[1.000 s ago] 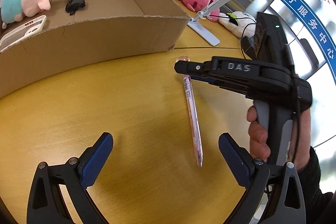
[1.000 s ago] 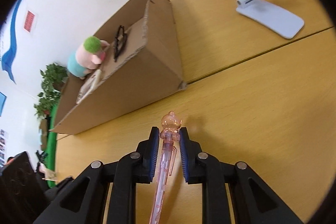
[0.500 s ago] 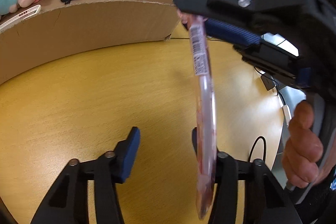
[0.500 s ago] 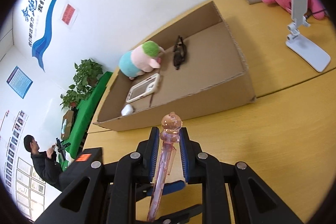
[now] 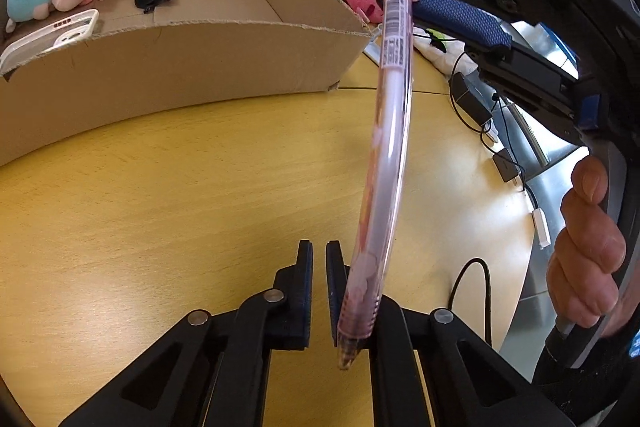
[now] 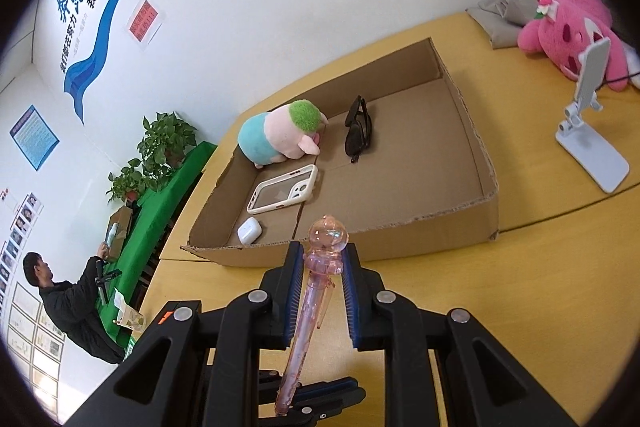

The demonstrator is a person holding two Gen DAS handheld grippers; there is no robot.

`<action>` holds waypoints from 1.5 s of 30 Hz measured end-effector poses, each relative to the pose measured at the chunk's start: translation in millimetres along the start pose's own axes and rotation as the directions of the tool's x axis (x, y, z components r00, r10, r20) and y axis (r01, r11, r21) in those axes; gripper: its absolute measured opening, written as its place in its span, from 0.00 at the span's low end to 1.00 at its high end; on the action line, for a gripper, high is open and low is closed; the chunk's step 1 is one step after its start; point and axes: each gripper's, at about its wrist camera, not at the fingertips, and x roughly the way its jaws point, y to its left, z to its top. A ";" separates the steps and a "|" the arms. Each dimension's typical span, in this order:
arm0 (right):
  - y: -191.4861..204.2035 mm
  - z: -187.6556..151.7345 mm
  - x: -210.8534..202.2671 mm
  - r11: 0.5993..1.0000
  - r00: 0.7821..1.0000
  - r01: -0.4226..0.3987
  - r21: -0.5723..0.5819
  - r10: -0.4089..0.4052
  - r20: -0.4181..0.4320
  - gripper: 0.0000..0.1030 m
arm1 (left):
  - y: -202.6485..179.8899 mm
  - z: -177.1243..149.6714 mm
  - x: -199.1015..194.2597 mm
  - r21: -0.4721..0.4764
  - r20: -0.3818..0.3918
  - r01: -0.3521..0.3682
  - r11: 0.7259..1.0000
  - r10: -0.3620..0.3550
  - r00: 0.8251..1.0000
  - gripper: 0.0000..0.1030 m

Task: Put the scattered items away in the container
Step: 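Carry the pink pen with the right gripper toward the box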

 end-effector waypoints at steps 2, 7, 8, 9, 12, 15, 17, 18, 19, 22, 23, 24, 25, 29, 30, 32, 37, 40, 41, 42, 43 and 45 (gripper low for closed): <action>4.6 3.5 0.6 1.000 1.000 -0.003 -0.018 0.003 0.004 0.18 | 2.9 0.1 -6.2 -0.011 0.026 -0.014 1.000 0.014 1.000 0.09; 11.1 6.7 5.7 0.999 1.000 -0.006 -0.041 0.005 -0.004 0.17 | 15.6 1.9 -19.9 -0.019 0.069 -0.034 0.999 0.035 0.997 0.50; 12.2 6.5 7.3 0.999 1.000 -0.006 -0.044 0.006 -0.009 0.17 | 16.3 2.0 -21.9 -0.020 0.078 -0.037 0.999 0.038 0.996 0.56; 12.8 6.2 8.7 0.999 1.000 -0.005 -0.048 0.004 -0.013 0.17 | 17.4 2.0 -23.7 -0.019 0.083 -0.031 0.999 0.032 0.996 0.56; 15.0 4.9 11.9 0.998 1.000 0.003 -0.059 -0.004 -0.020 0.17 | 13.3 3.1 -20.6 -0.011 0.086 -0.022 1.000 0.023 0.996 0.56; 15.2 5.4 12.7 0.998 1.000 0.006 -0.066 -0.007 -0.022 0.17 | 13.5 3.9 -15.5 -0.007 0.063 -0.023 1.000 0.023 0.998 0.32; 15.4 6.0 12.1 0.997 1.000 0.015 -0.070 -0.016 -0.016 0.17 | 14.5 4.4 -13.2 -0.005 0.049 -0.016 1.000 0.017 0.999 0.17; 15.3 6.3 12.0 0.997 1.000 0.019 -0.072 -0.020 -0.014 0.17 | 13.6 4.7 -11.9 -0.005 0.046 -0.019 1.000 0.019 0.999 0.15; 15.1 6.8 11.8 0.997 1.000 0.026 -0.074 -0.027 -0.011 0.17 | 13.9 5.0 -11.2 -0.003 0.043 -0.020 1.000 0.020 0.999 0.14; 14.8 8.1 12.3 0.995 0.999 0.043 -0.084 -0.044 -0.004 0.17 | 12.4 5.6 -9.7 -0.002 0.039 -0.017 1.000 0.017 0.999 0.09; 14.8 8.3 12.9 0.995 0.999 0.046 -0.087 -0.047 -0.004 0.17 | 12.6 6.0 -9.2 0.000 0.037 -0.016 1.000 0.016 0.999 0.09; 14.8 8.5 13.8 0.995 0.999 0.046 -0.090 -0.046 -0.004 0.17 | 12.0 6.1 -9.0 0.001 0.036 -0.017 1.000 0.017 0.999 0.09; 15.0 8.7 14.6 0.995 0.999 0.046 -0.092 -0.046 -0.004 0.17 | 11.7 6.3 -9.2 0.004 0.037 -0.022 1.000 0.022 0.999 0.09; 16.1 10.3 17.0 0.993 0.999 0.043 -0.107 -0.044 -0.004 0.17 | 14.3 7.9 -17.1 -0.005 0.076 -0.052 0.999 0.052 0.996 0.32; 16.6 10.7 17.5 0.992 0.999 0.045 -0.114 -0.046 -0.004 0.17 | 16.5 8.8 -19.7 -0.015 0.087 -0.056 0.998 0.057 0.995 0.57; 17.6 11.3 18.3 0.991 0.999 0.048 -0.127 -0.049 -0.005 0.17 | 19.3 10.0 -26.8 -0.023 0.123 -0.063 0.998 0.066 0.990 0.68; 21.0 11.3 22.5 0.988 0.999 0.045 -0.149 -0.048 -0.015 0.17 | 16.5 13.5 -27.5 0.005 0.120 -0.072 0.997 0.071 0.990 0.62; 24.6 9.3 24.9 0.983 0.998 0.058 -0.176 -0.062 -0.015 0.17 | 17.1 14.0 -20.7 0.008 0.087 -0.064 0.998 0.063 0.994 0.27; 24.9 8.6 25.1 0.981 0.998 0.062 -0.182 -0.065 -0.016 0.17 | 17.5 14.2 -19.0 0.008 0.079 -0.067 0.998 0.066 0.995 0.19; 25.1 8.0 25.5 0.980 0.998 0.065 -0.187 -0.069 -0.015 0.17 | 17.7 13.9 -17.2 0.007 0.072 -0.070 0.998 0.069 0.995 0.13; 24.7 7.3 25.8 0.979 0.997 0.069 -0.190 -0.073 -0.014 0.17 | 17.9 13.3 -15.8 0.006 0.065 -0.068 0.998 0.068 0.996 0.12; 23.5 6.1 26.8 0.977 0.996 0.080 -0.197 -0.084 -0.013 0.17 | 16.4 12.0 -14.9 0.009 0.062 -0.065 0.998 0.064 0.996 0.12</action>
